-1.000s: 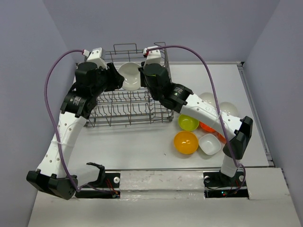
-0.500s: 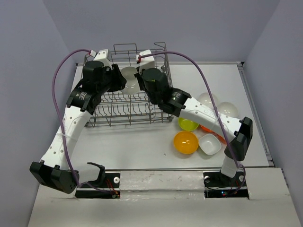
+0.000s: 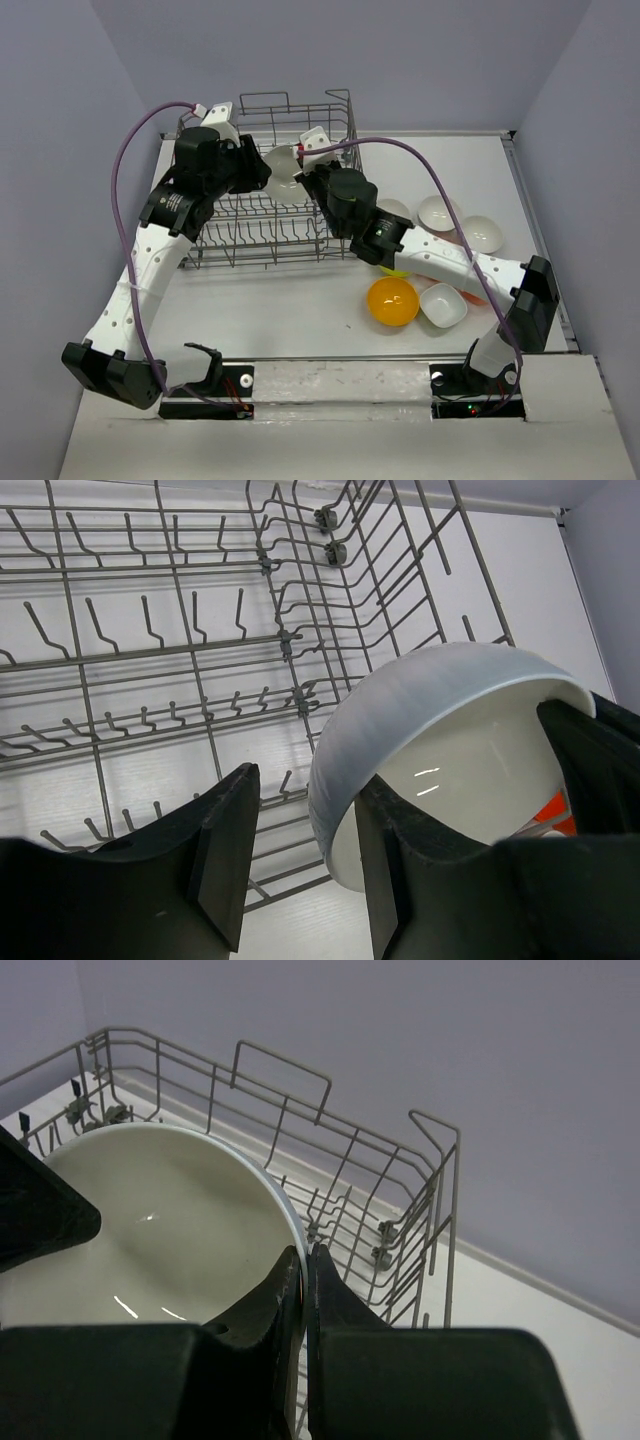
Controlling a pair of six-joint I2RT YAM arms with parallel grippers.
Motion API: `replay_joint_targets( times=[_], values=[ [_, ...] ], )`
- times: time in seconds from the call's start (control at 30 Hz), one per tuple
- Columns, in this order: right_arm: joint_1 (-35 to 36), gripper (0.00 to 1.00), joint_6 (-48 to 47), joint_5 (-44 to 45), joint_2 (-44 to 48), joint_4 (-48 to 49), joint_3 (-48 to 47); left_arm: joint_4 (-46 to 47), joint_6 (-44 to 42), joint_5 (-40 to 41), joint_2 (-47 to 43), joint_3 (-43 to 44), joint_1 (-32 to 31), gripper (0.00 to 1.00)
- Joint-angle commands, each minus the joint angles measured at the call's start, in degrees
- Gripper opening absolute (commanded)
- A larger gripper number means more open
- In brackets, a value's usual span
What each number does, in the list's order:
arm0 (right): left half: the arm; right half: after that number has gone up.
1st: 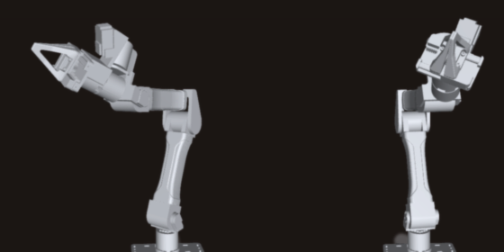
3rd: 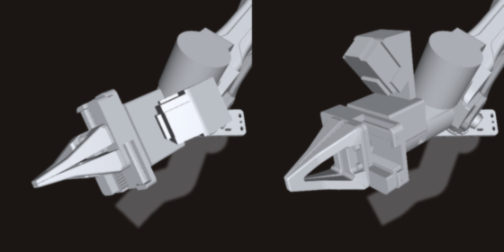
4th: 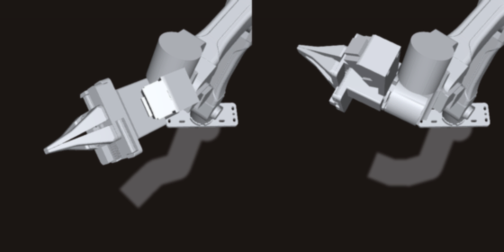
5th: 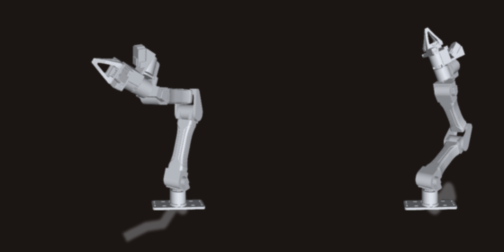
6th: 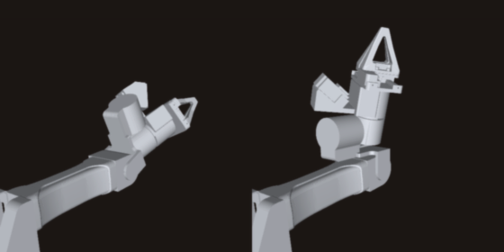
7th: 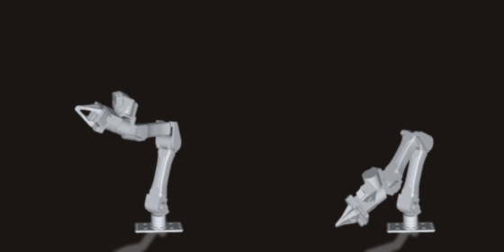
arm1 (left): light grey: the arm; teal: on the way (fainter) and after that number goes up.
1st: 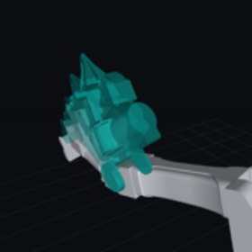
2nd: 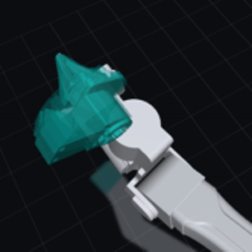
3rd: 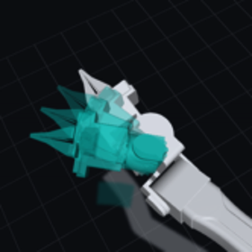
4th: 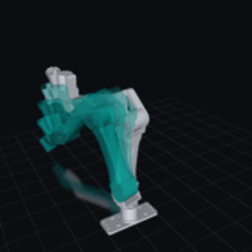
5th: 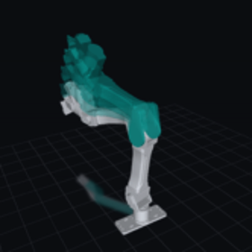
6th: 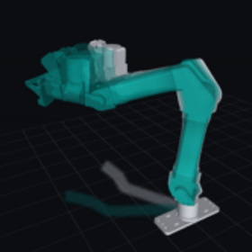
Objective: Load the bowls into the dish rack
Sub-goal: Pass from the right arm to the left
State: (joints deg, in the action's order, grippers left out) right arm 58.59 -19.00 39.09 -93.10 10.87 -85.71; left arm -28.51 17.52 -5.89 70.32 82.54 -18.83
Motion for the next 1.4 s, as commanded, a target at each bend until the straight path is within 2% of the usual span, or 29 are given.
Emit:
replay_joint_targets(
  times=[0.0,0.53,0.9,0.97,1.37],
  values=[
    [0.56,0.01,-4.37,0.55,3.63,16.81,-1.12,0.65,-0.99,-0.97,0.08,1.31,0.02,0.51],
    [2.41,0.01,-8.05,-5.96,-1.47,16.46,-7.01,0.48,-1.43,-0.97,0.69,2.18,0.02,0.50],
    [4.43,0.01,-17.62,-1.40,-5.06,22.25,-7.53,-0.23,-1.44,-1.14,0.43,2.89,0.02,0.39],
    [4.43,0.01,-20.80,0.19,-5.87,24.63,-7.80,-0.23,-1.43,-1.05,0.08,2.89,0.02,0.39],
    [4.43,0.01,-23.88,1.60,-5.43,27.44,-7.98,-1.72,-1.70,-0.53,-1.42,3.59,0.02,0.36]
  ],
)
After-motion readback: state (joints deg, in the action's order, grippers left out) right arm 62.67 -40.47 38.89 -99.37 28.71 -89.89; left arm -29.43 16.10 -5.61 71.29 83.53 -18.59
